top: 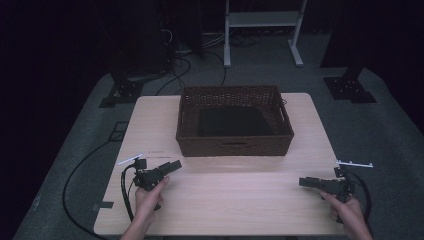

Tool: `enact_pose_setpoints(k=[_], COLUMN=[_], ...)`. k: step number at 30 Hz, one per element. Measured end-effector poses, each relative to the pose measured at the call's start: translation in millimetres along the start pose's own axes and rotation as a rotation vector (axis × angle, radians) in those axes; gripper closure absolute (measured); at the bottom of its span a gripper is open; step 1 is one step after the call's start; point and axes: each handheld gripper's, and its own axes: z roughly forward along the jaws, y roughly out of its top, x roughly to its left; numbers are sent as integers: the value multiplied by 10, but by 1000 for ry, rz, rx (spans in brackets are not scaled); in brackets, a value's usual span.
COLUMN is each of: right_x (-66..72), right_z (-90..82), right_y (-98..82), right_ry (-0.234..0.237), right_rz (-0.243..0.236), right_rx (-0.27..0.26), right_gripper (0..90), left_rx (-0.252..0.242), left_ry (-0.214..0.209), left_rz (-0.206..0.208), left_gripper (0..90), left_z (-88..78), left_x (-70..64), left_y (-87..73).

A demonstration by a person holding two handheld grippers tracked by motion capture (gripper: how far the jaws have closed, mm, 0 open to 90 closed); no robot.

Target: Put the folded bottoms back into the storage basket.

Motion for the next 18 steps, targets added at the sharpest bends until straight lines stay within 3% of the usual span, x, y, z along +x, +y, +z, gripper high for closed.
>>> enact_pose_setpoints(k=[8,18], right_x=[-6,32], right_z=[3,27], right_y=[-62,-154], right_ry=[2,9], right_rz=[3,-40], right_rx=[1,-48], right_gripper=[284,271], left_rx=[-11,-27], left_ry=[7,10], left_rz=[-8,-17], left_gripper=[115,110], left_z=[-69,-147], left_x=[45,72], left_y=[-56,-152])
